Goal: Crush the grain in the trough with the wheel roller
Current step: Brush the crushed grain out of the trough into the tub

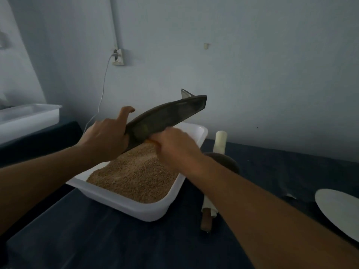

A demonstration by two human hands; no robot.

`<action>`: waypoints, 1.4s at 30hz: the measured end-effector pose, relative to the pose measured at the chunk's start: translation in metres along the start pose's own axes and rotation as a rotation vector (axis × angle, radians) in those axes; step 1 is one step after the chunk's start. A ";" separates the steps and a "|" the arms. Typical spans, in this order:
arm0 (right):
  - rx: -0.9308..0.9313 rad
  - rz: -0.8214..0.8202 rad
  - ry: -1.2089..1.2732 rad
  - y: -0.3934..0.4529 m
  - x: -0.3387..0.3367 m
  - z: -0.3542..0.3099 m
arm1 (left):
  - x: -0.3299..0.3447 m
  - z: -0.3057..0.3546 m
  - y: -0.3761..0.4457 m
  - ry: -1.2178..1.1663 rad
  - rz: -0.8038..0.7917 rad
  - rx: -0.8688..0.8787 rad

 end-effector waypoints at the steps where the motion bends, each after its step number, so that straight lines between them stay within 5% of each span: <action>1: -0.027 -0.077 -0.011 -0.001 0.007 -0.005 | -0.001 0.000 -0.001 -0.001 -0.004 0.003; 4: -0.092 -0.186 0.059 -0.016 -0.002 0.003 | 0.000 -0.006 -0.006 -0.034 -0.017 -0.009; 9: 0.022 0.059 0.155 -0.014 -0.028 0.006 | 0.008 -0.003 -0.012 -0.128 -0.015 -0.009; 14: 0.024 -0.310 0.052 -0.034 0.000 -0.014 | 0.002 -0.006 -0.011 -0.117 0.020 -0.015; 17: 0.165 -0.391 -0.066 -0.058 -0.020 0.005 | 0.003 -0.006 -0.013 -0.163 0.020 -0.015; 21: 0.163 -0.063 0.146 -0.092 -0.080 0.021 | 0.001 0.008 -0.013 -0.317 -0.042 -0.058; 24: 0.235 0.163 0.342 -0.109 -0.108 0.048 | 0.000 0.025 -0.019 -0.720 -0.166 -0.156; 27: 0.310 0.233 0.521 -0.125 -0.109 0.075 | -0.007 0.065 -0.029 -1.137 -0.254 -0.171; 32: 0.337 0.463 0.716 -0.162 -0.130 0.107 | -0.014 0.140 -0.029 -1.507 -0.320 -0.231; 42: 0.598 0.528 0.622 -0.245 -0.111 0.173 | 0.064 0.328 -0.036 -1.798 -0.640 -0.227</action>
Point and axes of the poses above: each hand's wrist, its own y-axis towards the middle knuckle, its own x-axis out of the palm, z = x × y, the point moved 7 cm from there along y, towards the middle knuckle, and after that the axes turned 13 degrees about -z, right-handed, at the moved point
